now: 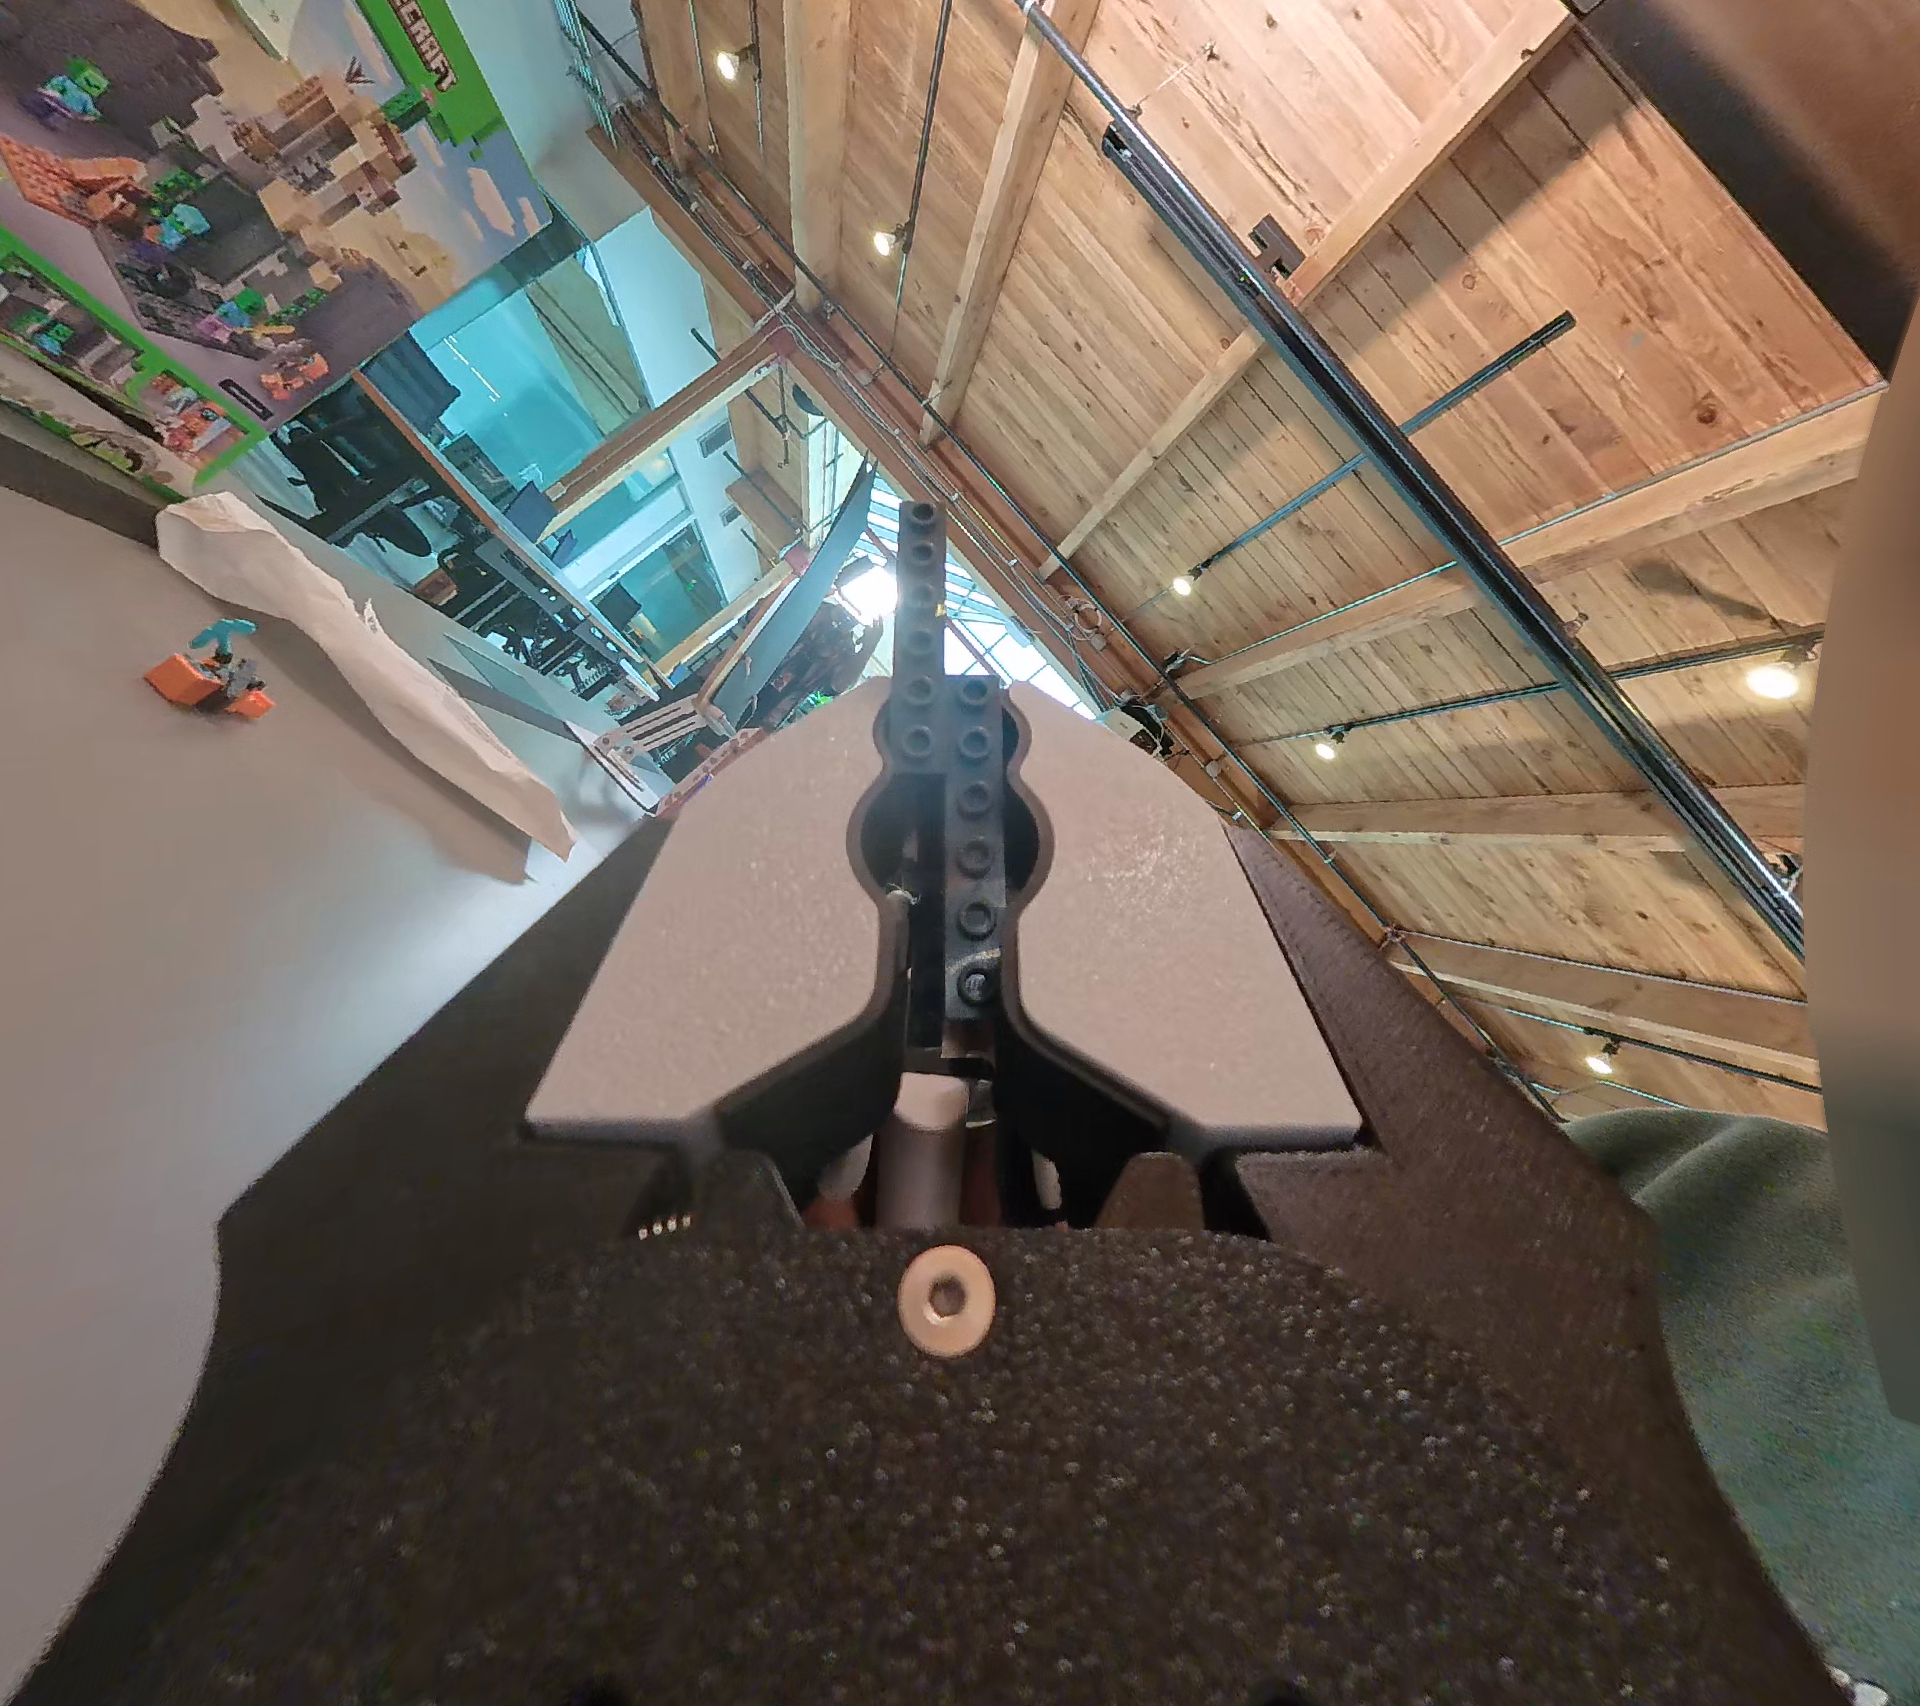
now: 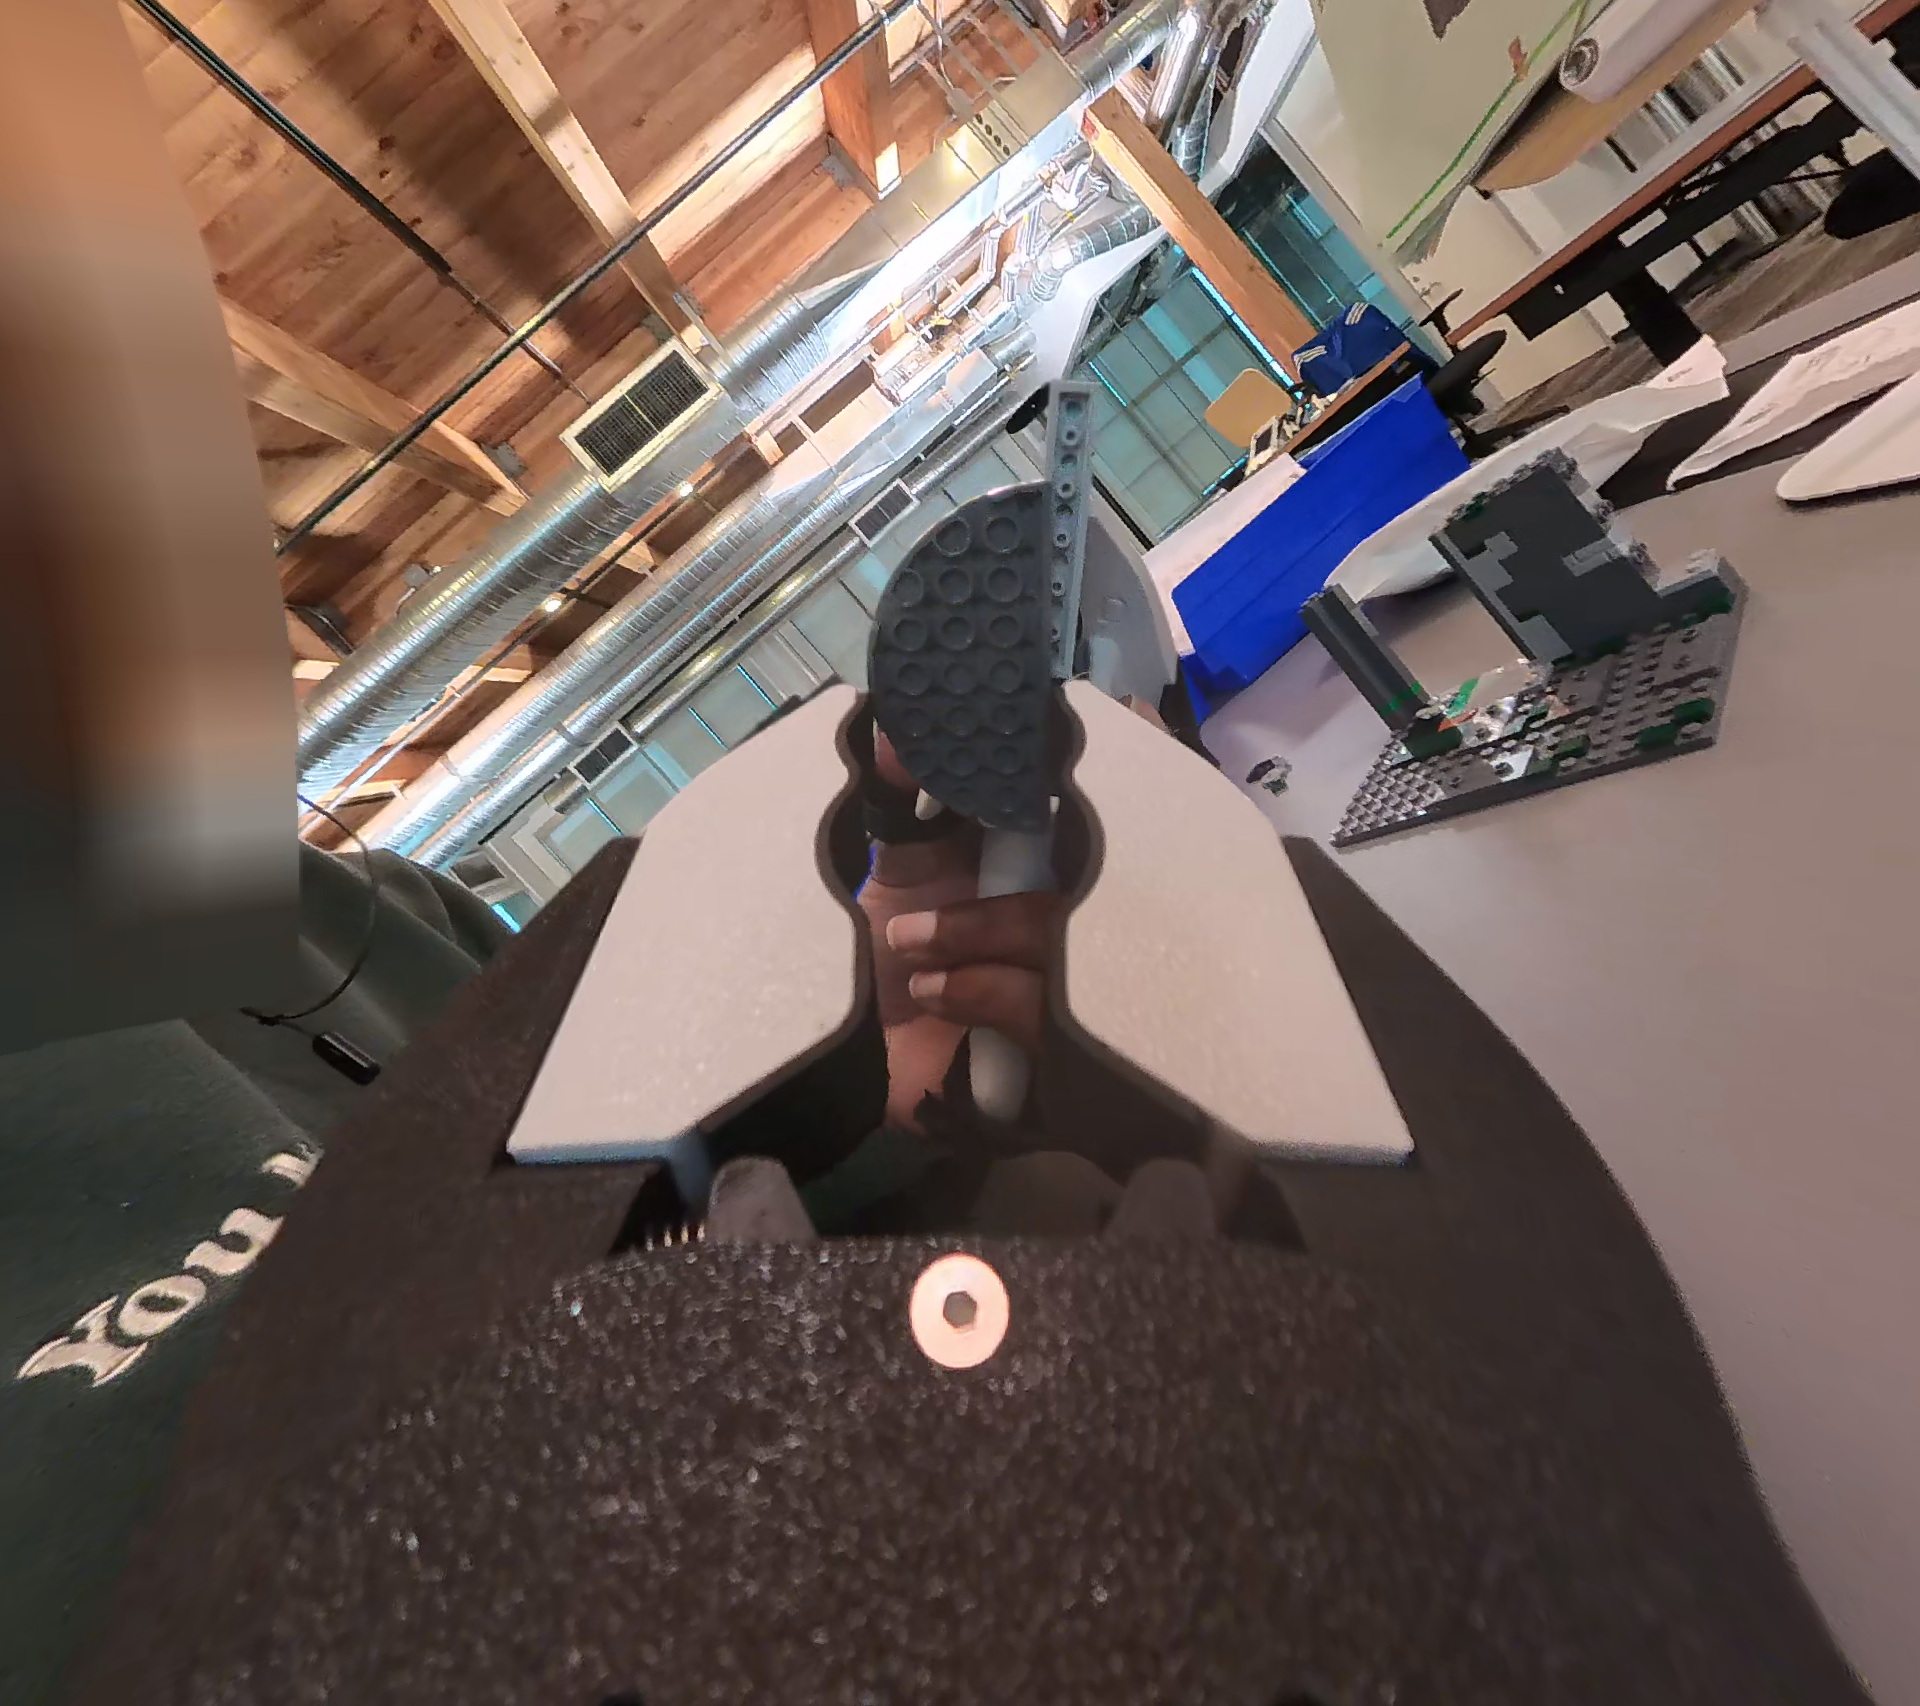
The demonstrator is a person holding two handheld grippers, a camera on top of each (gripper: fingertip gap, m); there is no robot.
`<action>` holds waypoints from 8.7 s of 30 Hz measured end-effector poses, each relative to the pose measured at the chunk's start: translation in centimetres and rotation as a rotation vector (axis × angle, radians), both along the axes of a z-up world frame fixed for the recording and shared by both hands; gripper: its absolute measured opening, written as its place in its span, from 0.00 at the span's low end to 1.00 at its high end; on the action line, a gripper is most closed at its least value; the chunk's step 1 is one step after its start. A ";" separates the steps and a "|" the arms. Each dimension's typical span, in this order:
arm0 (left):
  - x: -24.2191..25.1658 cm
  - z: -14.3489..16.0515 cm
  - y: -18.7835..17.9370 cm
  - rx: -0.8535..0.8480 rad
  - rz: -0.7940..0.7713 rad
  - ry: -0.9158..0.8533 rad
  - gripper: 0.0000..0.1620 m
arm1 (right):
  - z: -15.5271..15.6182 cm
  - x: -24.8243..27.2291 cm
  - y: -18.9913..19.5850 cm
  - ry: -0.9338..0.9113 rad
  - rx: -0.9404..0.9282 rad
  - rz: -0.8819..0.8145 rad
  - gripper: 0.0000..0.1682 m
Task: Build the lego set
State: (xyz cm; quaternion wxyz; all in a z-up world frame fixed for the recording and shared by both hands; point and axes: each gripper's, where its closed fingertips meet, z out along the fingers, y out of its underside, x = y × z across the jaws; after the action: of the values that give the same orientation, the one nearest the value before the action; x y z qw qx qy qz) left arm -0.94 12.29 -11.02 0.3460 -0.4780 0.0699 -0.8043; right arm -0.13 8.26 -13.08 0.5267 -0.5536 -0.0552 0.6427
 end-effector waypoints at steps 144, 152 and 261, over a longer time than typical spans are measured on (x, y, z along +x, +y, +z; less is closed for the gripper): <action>1.0 -11.9 -2.7 0.837 -0.326 1.165 0.19 | -5.4 5.0 -3.8 -0.680 -0.006 -0.011 0.19; 1.2 -8.4 -4.3 0.881 -0.285 1.026 0.19 | -4.3 4.5 -4.3 -0.637 0.039 0.007 0.19; -1.2 -2.9 -18.2 1.129 -1.169 0.381 0.03 | -0.2 -4.0 -14.9 -0.171 0.135 0.879 0.20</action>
State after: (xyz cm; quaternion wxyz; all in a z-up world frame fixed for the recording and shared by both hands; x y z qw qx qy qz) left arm -2.14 -5.87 -13.91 0.0430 -0.2473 0.7568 -0.6035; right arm -4.10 -6.62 -13.24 0.2325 -0.4929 -0.3701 0.7523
